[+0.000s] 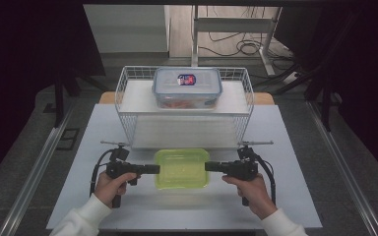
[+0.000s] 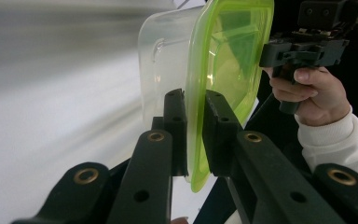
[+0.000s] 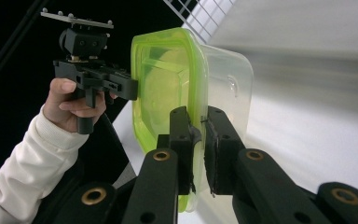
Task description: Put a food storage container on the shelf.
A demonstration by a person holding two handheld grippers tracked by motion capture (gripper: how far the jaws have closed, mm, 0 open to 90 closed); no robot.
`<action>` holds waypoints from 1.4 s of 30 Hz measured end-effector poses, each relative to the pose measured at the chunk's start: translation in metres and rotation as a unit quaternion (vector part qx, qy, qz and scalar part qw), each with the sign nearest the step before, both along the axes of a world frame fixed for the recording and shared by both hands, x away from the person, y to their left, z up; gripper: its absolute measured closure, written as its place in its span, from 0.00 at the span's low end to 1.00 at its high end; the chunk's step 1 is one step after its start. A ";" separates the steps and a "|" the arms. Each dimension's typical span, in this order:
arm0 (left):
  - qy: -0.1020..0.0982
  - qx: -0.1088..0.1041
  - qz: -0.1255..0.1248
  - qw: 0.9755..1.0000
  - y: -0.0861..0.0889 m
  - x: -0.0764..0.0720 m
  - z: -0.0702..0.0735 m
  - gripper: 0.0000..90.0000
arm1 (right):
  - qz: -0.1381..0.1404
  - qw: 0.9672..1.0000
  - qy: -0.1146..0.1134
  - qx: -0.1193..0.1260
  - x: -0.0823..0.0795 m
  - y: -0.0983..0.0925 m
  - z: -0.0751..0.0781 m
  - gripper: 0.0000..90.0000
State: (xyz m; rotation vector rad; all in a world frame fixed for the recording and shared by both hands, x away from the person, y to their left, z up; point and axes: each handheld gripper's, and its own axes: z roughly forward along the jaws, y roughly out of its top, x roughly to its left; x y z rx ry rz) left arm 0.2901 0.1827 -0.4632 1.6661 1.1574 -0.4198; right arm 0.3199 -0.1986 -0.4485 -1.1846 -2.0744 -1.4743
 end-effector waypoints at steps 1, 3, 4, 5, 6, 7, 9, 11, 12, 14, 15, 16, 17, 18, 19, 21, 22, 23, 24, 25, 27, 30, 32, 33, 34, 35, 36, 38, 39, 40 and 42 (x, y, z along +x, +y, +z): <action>-0.004 0.001 0.000 1.000 0.000 0.001 0.004 0.90 | -0.001 1.000 -0.004 0.002 0.001 0.000 0.003 0.91; -0.011 0.003 0.000 1.000 0.001 0.003 0.013 0.90 | -0.001 1.000 -0.009 0.006 0.002 0.001 0.010 0.91; -0.014 0.004 0.001 1.000 0.001 0.004 0.017 0.90 | -0.002 1.000 -0.015 0.007 0.003 0.001 0.014 0.91; -0.017 0.004 0.001 1.000 0.001 0.005 0.021 0.90 | -0.002 1.000 -0.017 0.008 0.004 0.001 0.018 0.91; -0.021 0.005 0.000 1.000 0.001 0.006 0.025 0.90 | -0.002 1.000 -0.020 0.009 0.005 0.001 0.021 0.91; -0.025 0.006 0.001 1.000 0.001 0.007 0.030 0.90 | -0.002 1.000 -0.024 0.010 0.006 0.001 0.024 0.91; -0.029 0.005 0.001 1.000 0.002 0.009 0.036 0.90 | -0.002 1.000 -0.029 0.012 0.008 0.001 0.031 0.91; -0.033 0.005 0.002 0.999 0.002 0.010 0.043 0.90 | -0.003 0.999 -0.037 0.014 0.010 0.002 0.037 0.91; -0.036 0.006 0.001 0.999 0.003 0.011 0.047 0.90 | -0.002 0.999 -0.040 0.014 0.010 0.002 0.041 0.91; -0.040 0.006 0.003 0.999 0.003 0.013 0.053 0.90 | -0.002 0.999 -0.047 0.014 0.012 0.002 0.047 0.91; -0.042 0.006 0.003 0.999 0.003 0.013 0.057 0.90 | -0.002 0.999 -0.050 0.015 0.012 0.003 0.051 0.91; -0.045 0.006 0.004 0.999 0.003 0.014 0.060 0.90 | -0.002 0.998 -0.054 0.015 0.013 0.003 0.054 0.91; -0.046 0.006 0.004 0.999 0.004 0.015 0.064 0.90 | -0.002 0.998 -0.056 0.016 0.014 0.003 0.057 0.91; -0.049 0.007 0.004 0.999 0.004 0.015 0.067 0.90 | -0.002 0.998 -0.057 0.017 0.015 0.004 0.060 0.91; -0.052 0.007 0.004 0.999 0.004 0.016 0.070 0.90 | -0.002 0.998 -0.059 0.018 0.015 0.004 0.063 0.91; -0.059 0.007 0.004 0.998 0.004 0.017 0.076 0.90 | -0.003 0.998 -0.063 0.019 0.017 0.004 0.069 0.91; -0.061 0.007 0.004 0.998 0.004 0.017 0.078 0.90 | -0.002 0.998 -0.065 0.020 0.017 0.004 0.071 0.91; -0.061 0.006 0.006 0.998 0.004 0.017 0.081 0.90 | -0.002 0.997 -0.068 0.020 0.017 0.004 0.074 0.91; -0.064 0.007 0.005 0.998 0.005 0.018 0.083 0.90 | -0.002 0.997 -0.070 0.019 0.018 0.004 0.076 0.91; -0.064 0.007 0.006 0.998 0.005 0.019 0.085 0.90 | -0.002 0.997 -0.072 0.020 0.018 0.004 0.078 0.91; -0.067 0.006 0.006 0.998 0.005 0.020 0.089 0.90 | -0.003 0.997 -0.078 0.020 0.019 0.005 0.083 0.91; -0.072 0.003 0.004 0.997 0.006 0.022 0.096 0.90 | -0.002 0.996 -0.082 0.020 0.021 0.005 0.089 0.91; -0.074 0.001 0.006 0.997 0.006 0.024 0.099 0.90 | -0.002 0.996 -0.089 0.020 0.022 0.006 0.094 0.91; -0.075 0.001 0.006 0.997 0.007 0.024 0.100 0.90 | -0.002 0.996 -0.089 0.020 0.023 0.006 0.096 0.91; -0.076 0.001 0.008 0.997 0.007 0.025 0.102 0.90 | -0.003 0.996 -0.091 0.021 0.024 0.006 0.097 0.91; -0.078 0.002 0.007 0.997 0.007 0.026 0.103 0.90 | -0.002 0.996 -0.092 0.021 0.025 0.006 0.098 0.91; -0.077 0.000 0.008 0.997 0.007 0.026 0.104 0.90 | -0.002 0.996 -0.092 0.021 0.026 0.006 0.100 0.91; -0.077 -0.001 0.009 0.997 0.007 0.028 0.107 0.90 | -0.002 0.995 -0.092 0.023 0.027 0.006 0.102 0.91; -0.079 -0.002 0.008 0.997 0.007 0.029 0.109 0.90 | -0.001 0.995 -0.093 0.023 0.028 0.006 0.103 0.91; -0.080 -0.003 0.008 0.997 0.007 0.029 0.110 0.90 | -0.001 0.995 -0.094 0.024 0.029 0.006 0.106 0.91; -0.082 -0.005 0.009 0.997 0.008 0.030 0.114 0.90 | 0.000 0.995 -0.097 0.024 0.030 0.006 0.110 0.91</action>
